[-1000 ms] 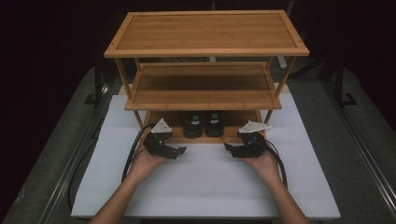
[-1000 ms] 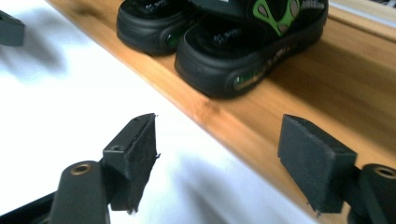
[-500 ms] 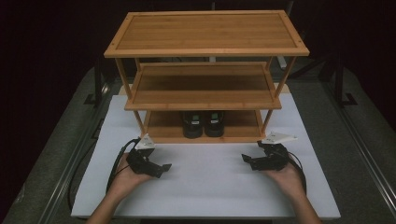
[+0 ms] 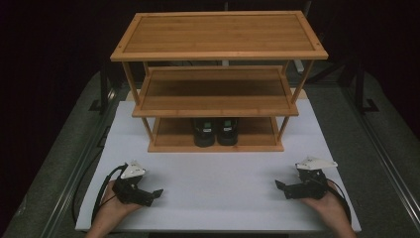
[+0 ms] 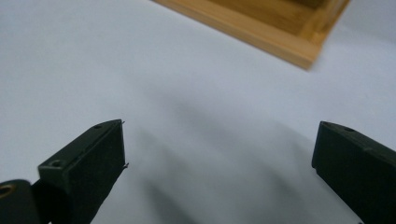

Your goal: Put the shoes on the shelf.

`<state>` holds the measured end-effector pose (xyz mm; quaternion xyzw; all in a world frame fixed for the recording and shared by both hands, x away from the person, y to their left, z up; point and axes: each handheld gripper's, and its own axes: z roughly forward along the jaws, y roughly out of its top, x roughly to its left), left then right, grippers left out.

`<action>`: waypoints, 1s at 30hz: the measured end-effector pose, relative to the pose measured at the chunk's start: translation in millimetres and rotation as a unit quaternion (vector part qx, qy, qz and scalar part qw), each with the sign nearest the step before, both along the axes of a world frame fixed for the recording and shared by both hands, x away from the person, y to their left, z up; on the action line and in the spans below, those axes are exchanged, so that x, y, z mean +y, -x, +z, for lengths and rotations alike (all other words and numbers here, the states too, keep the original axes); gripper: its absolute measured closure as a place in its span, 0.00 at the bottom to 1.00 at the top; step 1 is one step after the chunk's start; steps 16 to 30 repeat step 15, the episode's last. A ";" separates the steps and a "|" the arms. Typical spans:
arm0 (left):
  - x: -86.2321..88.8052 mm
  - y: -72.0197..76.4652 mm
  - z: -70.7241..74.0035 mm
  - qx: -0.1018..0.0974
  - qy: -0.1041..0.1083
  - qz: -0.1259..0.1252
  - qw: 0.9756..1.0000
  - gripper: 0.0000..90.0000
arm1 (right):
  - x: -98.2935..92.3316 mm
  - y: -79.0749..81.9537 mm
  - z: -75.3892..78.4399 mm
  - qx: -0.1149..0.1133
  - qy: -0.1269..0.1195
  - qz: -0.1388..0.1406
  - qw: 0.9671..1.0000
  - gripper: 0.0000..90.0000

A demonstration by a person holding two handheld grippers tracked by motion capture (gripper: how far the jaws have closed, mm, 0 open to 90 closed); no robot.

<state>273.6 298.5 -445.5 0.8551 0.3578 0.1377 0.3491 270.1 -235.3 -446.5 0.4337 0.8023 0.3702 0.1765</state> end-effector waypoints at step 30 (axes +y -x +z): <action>5.3 2.9 -6.8 -0.006 -0.008 -0.002 1.000 0.01 | -6.0 9.1 -10.6 0.021 0.031 -0.010 0.999 0.03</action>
